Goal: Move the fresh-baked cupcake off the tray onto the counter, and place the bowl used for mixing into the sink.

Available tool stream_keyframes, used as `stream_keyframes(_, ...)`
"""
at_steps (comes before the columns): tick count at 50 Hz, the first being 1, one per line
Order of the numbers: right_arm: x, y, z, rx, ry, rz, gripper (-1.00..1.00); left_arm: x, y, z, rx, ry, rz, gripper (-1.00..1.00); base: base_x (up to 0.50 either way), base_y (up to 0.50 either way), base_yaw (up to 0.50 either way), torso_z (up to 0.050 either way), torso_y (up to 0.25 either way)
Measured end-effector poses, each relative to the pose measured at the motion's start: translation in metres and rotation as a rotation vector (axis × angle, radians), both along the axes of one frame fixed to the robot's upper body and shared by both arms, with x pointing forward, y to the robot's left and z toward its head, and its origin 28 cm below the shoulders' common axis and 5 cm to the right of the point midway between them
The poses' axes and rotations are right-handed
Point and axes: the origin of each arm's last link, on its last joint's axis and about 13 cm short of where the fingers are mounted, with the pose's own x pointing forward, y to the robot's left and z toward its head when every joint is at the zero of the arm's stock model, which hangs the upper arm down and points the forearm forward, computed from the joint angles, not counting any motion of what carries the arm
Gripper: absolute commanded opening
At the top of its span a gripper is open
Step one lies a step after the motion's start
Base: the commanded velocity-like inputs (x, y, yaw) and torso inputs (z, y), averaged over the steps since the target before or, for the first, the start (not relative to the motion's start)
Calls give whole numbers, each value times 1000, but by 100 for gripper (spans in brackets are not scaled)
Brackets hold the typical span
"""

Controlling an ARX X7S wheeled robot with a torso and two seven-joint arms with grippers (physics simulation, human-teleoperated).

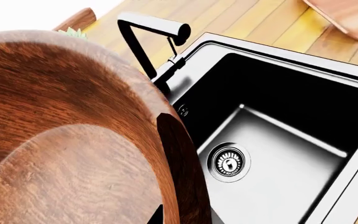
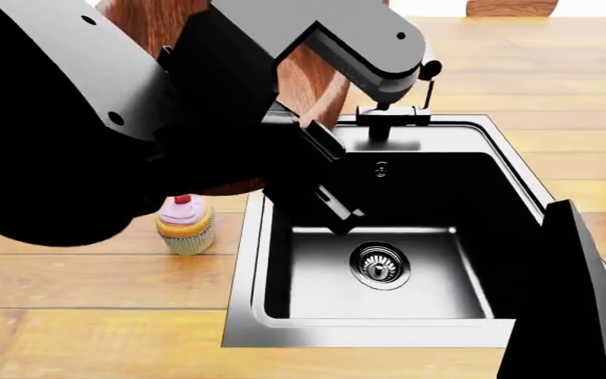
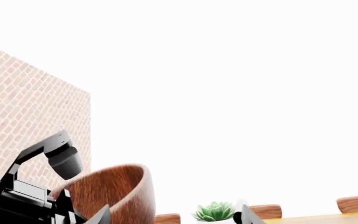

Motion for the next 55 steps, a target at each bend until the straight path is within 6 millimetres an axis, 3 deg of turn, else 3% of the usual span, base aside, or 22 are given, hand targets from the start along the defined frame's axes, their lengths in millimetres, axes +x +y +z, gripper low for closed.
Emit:
stream_keyframes(17,0,0,0,-5,-4,-3,100,-5,-2,-8,-7,36,-30,-100,0,-76,0,0,1)
stream_keyframes(32,0,-1,0,1,-10,-10,100,-19,-15,-24,-18,115,-139,-100,0,0,0,0,0)
stream_keyframes(55,0,1,-1,2,-9,6,100,4,-37,-53,-132,202,-263,-100,0,0,0,0,0)
